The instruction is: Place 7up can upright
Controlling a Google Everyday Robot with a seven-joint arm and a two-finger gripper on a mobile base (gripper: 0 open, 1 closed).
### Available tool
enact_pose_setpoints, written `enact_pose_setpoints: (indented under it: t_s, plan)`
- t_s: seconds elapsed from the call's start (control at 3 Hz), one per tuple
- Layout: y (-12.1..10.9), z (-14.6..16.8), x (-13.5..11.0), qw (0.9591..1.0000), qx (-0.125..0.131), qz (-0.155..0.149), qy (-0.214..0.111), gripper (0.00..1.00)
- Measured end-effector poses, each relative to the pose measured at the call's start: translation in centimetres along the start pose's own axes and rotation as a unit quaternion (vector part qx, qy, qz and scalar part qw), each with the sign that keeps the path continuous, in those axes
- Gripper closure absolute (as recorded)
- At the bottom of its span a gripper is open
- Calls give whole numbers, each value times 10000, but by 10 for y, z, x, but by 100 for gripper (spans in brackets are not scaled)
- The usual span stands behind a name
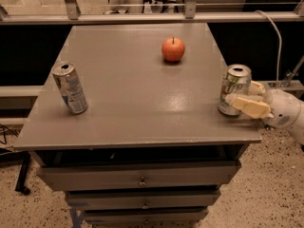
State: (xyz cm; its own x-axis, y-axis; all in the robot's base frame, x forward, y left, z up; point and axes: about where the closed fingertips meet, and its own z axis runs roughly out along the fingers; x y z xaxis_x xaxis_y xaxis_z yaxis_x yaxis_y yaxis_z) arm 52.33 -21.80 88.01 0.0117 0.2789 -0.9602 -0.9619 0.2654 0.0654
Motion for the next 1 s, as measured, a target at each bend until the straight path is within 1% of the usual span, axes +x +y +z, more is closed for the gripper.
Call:
enact_pose_setpoints:
  t_s: [0.33, 0.67, 1.0]
  plan:
    - [4, -8, 5, 9999, 102, 19, -36, 0]
    - [8, -15, 6, 9998, 183, 15, -21, 0]
    - [8, -15, 6, 9998, 186, 15, -18, 0]
